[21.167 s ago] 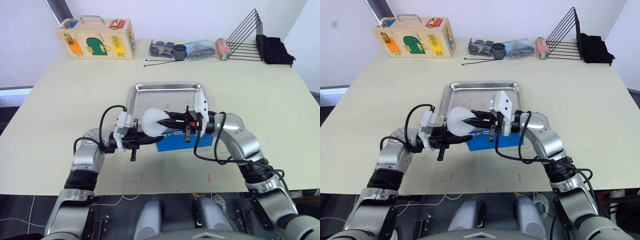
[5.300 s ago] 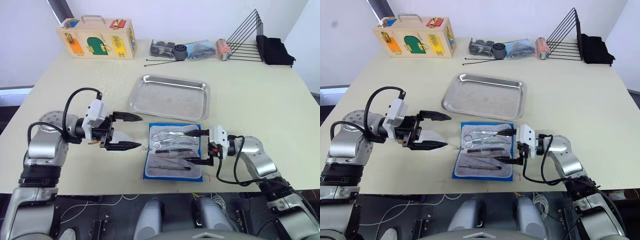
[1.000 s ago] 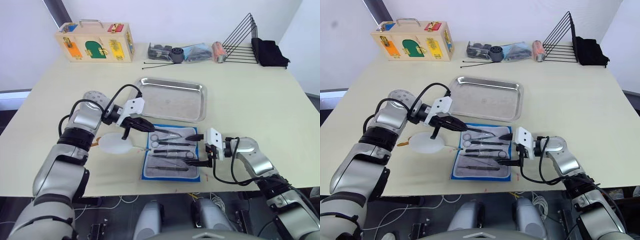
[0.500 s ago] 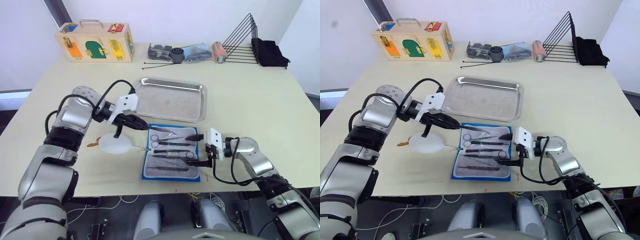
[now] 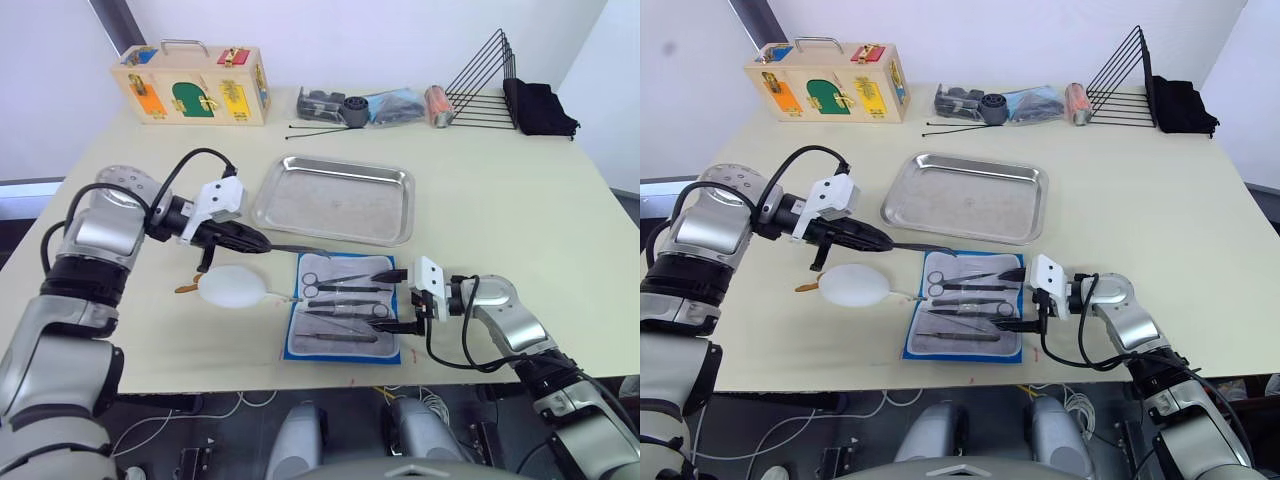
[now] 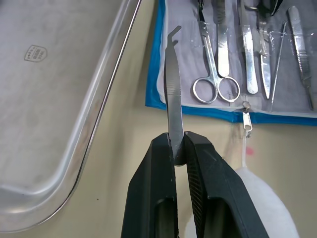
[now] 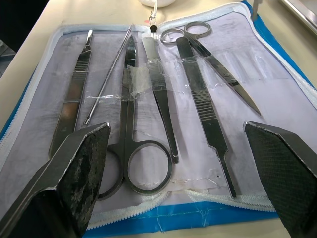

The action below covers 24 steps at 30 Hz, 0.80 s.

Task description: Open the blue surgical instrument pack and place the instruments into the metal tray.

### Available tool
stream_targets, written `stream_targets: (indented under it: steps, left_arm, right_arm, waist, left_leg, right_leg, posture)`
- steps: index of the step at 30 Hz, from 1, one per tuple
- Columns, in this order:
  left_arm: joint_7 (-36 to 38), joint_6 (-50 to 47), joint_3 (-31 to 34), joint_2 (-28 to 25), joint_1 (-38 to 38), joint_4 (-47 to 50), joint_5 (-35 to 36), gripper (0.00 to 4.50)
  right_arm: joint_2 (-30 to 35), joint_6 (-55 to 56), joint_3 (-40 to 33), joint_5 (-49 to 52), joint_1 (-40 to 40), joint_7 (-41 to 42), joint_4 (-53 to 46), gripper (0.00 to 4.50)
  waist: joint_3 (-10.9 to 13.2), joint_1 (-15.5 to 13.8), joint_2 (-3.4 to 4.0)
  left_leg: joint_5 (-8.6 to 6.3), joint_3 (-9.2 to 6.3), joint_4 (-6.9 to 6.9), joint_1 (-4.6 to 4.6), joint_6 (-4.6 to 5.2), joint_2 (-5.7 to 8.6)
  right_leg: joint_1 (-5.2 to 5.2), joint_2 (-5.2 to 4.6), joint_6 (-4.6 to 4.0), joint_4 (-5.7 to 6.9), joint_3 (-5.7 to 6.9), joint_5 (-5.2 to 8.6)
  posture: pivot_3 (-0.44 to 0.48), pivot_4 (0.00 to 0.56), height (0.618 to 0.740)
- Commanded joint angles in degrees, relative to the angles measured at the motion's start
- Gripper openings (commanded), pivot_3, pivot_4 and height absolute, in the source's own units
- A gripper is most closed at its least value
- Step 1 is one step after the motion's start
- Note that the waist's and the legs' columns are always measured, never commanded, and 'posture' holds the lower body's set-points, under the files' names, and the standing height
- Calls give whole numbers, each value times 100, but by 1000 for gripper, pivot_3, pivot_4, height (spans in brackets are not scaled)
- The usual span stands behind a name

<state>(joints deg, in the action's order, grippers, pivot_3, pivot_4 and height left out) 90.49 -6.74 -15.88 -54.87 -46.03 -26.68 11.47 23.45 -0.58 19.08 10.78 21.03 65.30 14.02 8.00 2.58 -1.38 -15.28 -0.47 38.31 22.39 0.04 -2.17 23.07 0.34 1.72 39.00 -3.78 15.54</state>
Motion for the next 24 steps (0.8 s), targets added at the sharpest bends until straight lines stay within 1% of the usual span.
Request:
stream_targets:
  steps: [1,5,8,11,15,19,24]
  left_arm:
    - [201,-250,303,-201,39,245,321,65]
    - [-158,-750,839,-7,58,184,649,65]
    - [-1074,-1178,1293,402,62,204,785,65]
    - [-1894,-1359,1588,710,111,292,695,65]
    - [-3271,-1506,1746,1100,174,395,302,65]
    - [-4272,-1720,1819,1459,217,544,67,65]
    - [-5634,-2848,1816,2107,208,983,-172,65]
  right_arm:
    - [122,-421,448,-591,-373,-87,625,4500]
    - [121,-417,448,-578,-412,-93,595,4500]
    - [121,-396,453,-580,-421,-88,610,4500]
    - [126,-395,447,-569,-420,-89,606,4500]
    - [141,-386,446,-563,-435,-85,587,4500]
    - [161,-384,444,-556,-452,-77,564,4500]
    - [180,-369,430,-555,-433,-60,590,4500]
  waist:
    - [0,-1,0]
    - [-3,-1,-5]
    - [-6,-15,-8]
    - [-6,-13,-8]
    - [-7,-15,-8]
    - [-9,-18,-12]
    - [-9,-23,-12]
  left_leg:
    - [0,0,0,-1,0,0]
    - [0,-1,0,-2,0,-1]
    - [-1,-3,-1,-9,1,-1]
    - [-9,-5,-5,-39,13,-1]
    - [-10,-16,-6,-44,15,-1]
    - [-10,-22,-6,-48,14,-1]
    - [-10,-22,-8,-50,14,1]
  right_leg:
    - [-1,0,0,0,0,0]
    - [-1,0,-1,0,2,1]
    - [-12,-1,0,-3,4,1]
    - [-38,-2,-4,-7,0,4]
    - [-41,-4,-4,-4,-4,4]
    - [-49,-5,-4,-6,-4,4]
    - [-49,-7,-4,-6,-5,3]
  posture:
    - [0,150,740]
    - [0,150,740]
    - [0,150,740]
    - [0,150,740]
    - [0,150,740]
    - [0,150,740]
    - [0,150,740]
